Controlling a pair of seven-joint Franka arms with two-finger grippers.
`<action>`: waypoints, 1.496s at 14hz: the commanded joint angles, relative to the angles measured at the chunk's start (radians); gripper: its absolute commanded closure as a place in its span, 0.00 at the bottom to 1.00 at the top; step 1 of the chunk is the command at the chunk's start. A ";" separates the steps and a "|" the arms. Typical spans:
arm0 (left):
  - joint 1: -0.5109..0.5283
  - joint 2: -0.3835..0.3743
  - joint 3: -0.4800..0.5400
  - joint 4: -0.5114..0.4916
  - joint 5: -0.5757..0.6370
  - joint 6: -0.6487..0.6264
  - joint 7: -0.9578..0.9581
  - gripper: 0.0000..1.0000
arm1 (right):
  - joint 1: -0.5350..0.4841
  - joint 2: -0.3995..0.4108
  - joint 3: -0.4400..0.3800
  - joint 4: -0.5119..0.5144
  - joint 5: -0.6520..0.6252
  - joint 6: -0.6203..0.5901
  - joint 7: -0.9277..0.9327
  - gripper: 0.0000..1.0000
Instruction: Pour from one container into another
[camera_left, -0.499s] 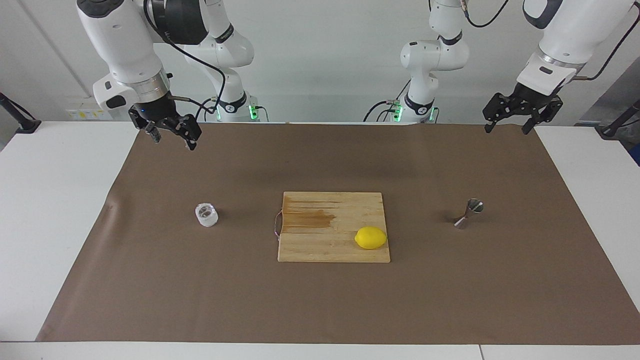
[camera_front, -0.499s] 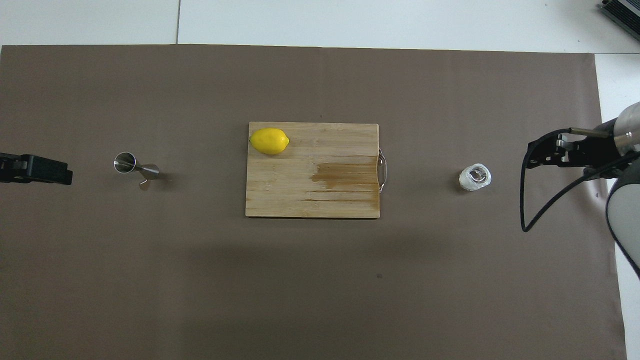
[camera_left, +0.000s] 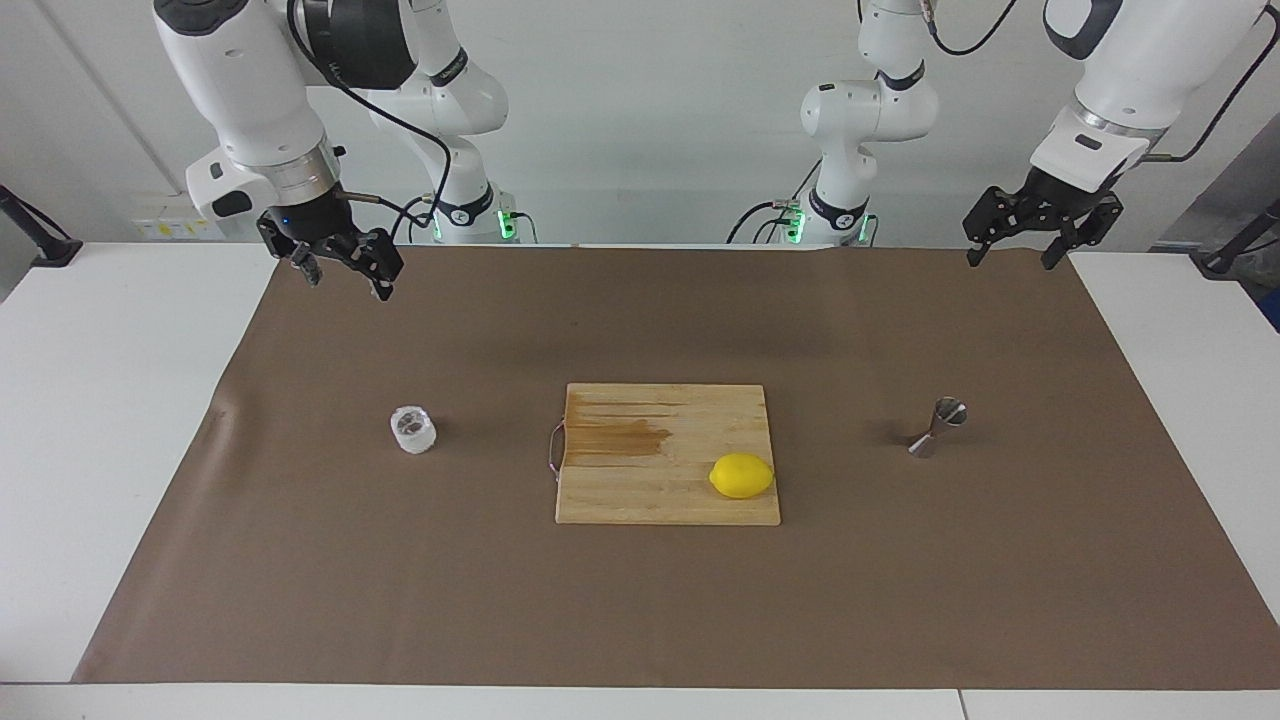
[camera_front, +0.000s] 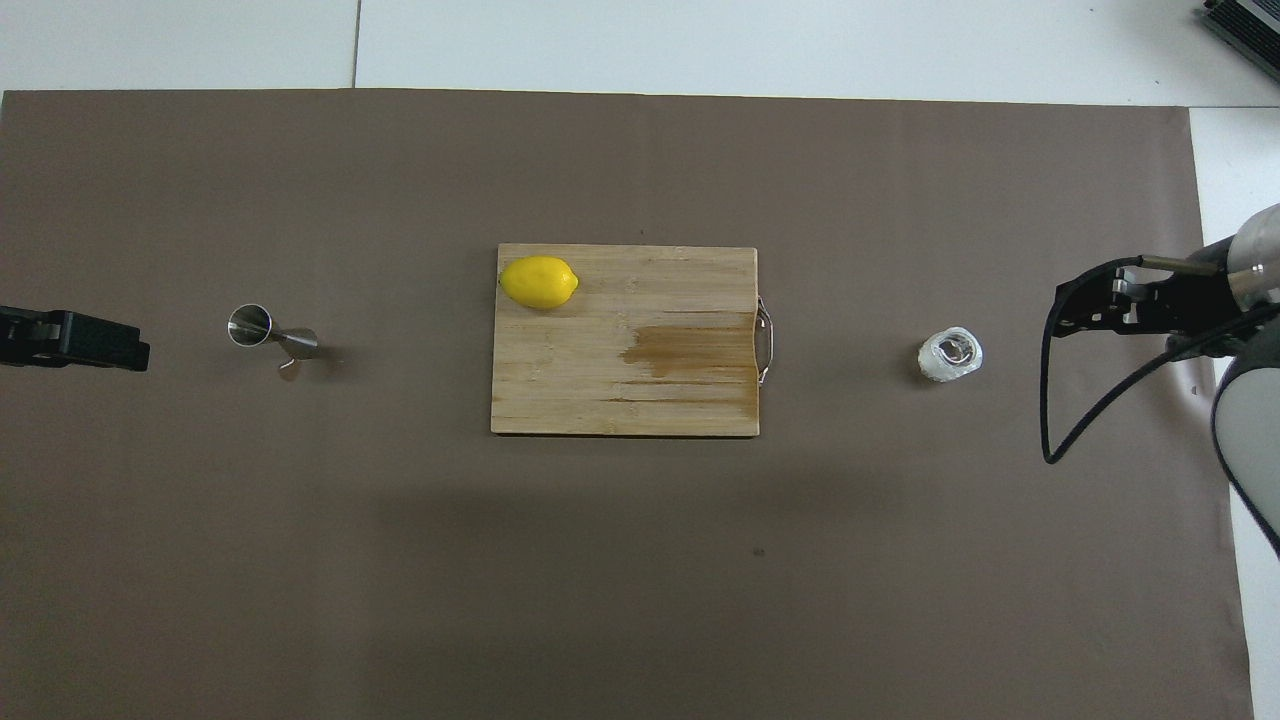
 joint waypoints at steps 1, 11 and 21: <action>-0.015 -0.023 0.006 -0.024 0.015 0.007 -0.019 0.00 | -0.002 -0.007 -0.005 0.002 0.005 -0.013 -0.019 0.00; 0.083 -0.176 0.023 -0.324 -0.192 0.100 -0.765 0.00 | -0.002 -0.007 -0.005 0.002 0.005 -0.012 -0.019 0.00; 0.275 -0.089 0.023 -0.470 -0.625 0.419 -1.354 0.00 | -0.002 -0.007 -0.005 0.002 0.005 -0.012 -0.019 0.00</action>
